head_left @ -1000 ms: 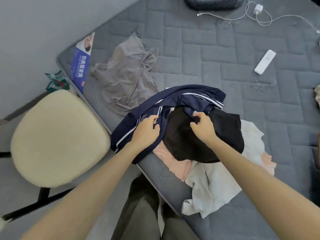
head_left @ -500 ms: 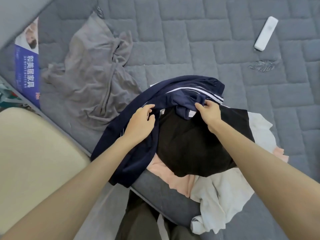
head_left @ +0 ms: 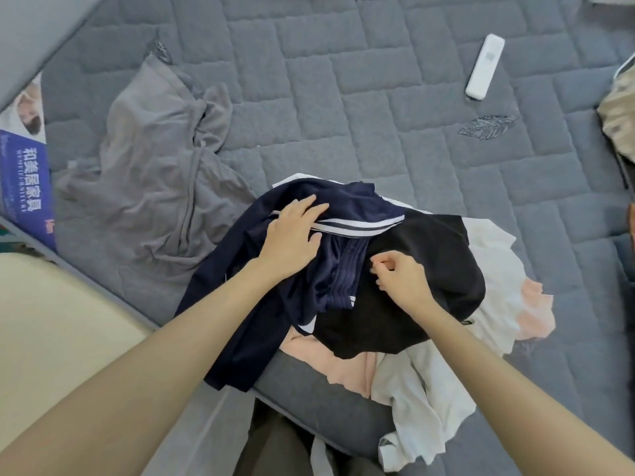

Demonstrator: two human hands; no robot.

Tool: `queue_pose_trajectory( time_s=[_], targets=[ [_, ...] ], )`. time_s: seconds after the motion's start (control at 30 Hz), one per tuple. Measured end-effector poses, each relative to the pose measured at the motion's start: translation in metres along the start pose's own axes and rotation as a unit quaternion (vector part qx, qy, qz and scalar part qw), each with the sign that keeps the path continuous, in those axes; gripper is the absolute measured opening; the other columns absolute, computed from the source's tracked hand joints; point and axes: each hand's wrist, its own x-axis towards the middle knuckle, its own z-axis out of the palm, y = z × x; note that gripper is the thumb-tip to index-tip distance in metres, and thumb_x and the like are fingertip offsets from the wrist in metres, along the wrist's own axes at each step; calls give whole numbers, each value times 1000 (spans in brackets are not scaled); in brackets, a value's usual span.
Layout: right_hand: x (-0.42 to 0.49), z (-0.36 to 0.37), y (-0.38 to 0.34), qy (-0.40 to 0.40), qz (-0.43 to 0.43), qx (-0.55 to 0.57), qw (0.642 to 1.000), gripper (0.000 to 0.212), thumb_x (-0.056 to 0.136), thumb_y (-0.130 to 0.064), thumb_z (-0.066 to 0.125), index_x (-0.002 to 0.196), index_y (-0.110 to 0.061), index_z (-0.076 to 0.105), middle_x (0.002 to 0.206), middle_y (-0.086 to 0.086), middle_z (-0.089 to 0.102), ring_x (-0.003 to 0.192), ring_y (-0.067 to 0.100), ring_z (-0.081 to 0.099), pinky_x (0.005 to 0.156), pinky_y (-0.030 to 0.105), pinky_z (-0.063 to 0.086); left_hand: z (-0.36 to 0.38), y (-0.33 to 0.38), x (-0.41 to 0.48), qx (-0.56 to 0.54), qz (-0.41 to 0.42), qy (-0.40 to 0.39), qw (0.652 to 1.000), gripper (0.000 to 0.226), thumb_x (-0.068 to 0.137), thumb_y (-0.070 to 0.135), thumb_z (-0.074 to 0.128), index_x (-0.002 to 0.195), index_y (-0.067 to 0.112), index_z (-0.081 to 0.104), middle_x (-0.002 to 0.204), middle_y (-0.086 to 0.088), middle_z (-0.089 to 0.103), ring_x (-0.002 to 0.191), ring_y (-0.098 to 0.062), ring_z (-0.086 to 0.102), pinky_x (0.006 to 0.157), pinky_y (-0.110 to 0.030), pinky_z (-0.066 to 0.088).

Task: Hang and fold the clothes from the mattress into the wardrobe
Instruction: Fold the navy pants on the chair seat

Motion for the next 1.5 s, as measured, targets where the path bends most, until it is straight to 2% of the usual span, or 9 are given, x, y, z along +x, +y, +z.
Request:
queue_pose_trajectory(
  time_s=[0.1, 0.23, 0.37, 0.53, 0.7, 0.83, 1.07, 1.23, 1.5],
  targets=[
    [9, 4, -5, -80, 107, 144, 981, 35, 90, -17, 62, 124, -6, 60, 103, 6, 67, 81, 16, 63, 68, 26, 57, 14, 19, 33, 121, 95, -17, 988, 86, 87, 41, 63, 151, 37, 6, 160, 7, 0, 147, -24, -4, 111, -63, 1],
    [10, 26, -11, -151, 87, 40, 984, 78, 75, -37, 78, 138, -8, 42, 127, 6, 57, 111, 19, 56, 85, 28, 48, 27, 26, 65, 194, 127, -2, 973, 68, 91, 26, 57, 148, 34, 22, 138, 3, 44, 131, -19, 38, 110, -63, -3],
    [11, 47, -20, -37, 90, -10, 995, 80, 75, -42, 77, 133, -7, 34, 131, 12, 45, 125, 30, 38, 99, 37, 37, 9, 15, 58, -81, 1, 27, 996, 40, 94, 13, 42, 131, 25, 51, 119, -1, 63, 109, -23, 57, 97, -39, 40],
    [10, 66, -36, 10, 112, -108, 988, 71, 81, -45, 70, 133, -9, 37, 138, 15, 33, 126, 33, 32, 102, 40, 34, -27, -8, 13, -302, -89, 45, 948, 31, 98, 12, 40, 121, 24, 57, 93, 12, 61, 79, -2, 56, 69, -11, 44],
    [-11, 49, -44, -20, -7, 2, 1000, 18, 95, -23, 51, 106, -10, 42, 107, 12, 62, 95, 31, 58, 82, 41, 47, -51, -31, -50, -361, -156, 176, 902, 32, 91, -10, 37, 103, 14, 54, 85, 8, 58, 72, 1, 53, 61, -4, 40],
    [-43, 18, -76, 22, -132, 34, 990, 15, 95, -23, 52, 99, -12, 43, 87, -1, 61, 81, 23, 59, 69, 34, 43, -66, -44, -107, -230, -152, 229, 934, 38, 76, -21, 40, 87, 13, 53, 71, 8, 53, 66, -6, 47, 56, -10, 37],
    [-107, -16, -128, -9, -286, -28, 958, 26, 81, -34, 72, 84, -18, 52, 81, -8, 62, 80, 15, 57, 61, 20, 37, -70, -11, -199, -325, -163, 270, 892, 19, 87, 27, 67, 102, 16, 61, 86, 12, 68, 79, 8, 63, 72, -11, 47],
    [-176, -28, -134, -105, -370, -137, 913, 43, 64, -42, 84, 86, -20, 54, 84, -8, 63, 78, 13, 60, 69, 32, 46, -75, 27, -290, -374, -232, 412, 798, 23, 91, 34, 60, 72, 22, 56, 63, 4, 59, 65, -25, 64, 61, -40, 53],
    [-308, -28, -130, -104, -548, -293, 776, 12, 81, -30, 62, 79, -28, 50, 74, -4, 59, 79, 28, 59, 61, 32, 39, -62, 92, -477, -267, -283, 572, 722, 33, 92, 32, 60, 64, 19, 51, 66, -5, 59, 66, -21, 53, 62, -31, 42]
  ],
)
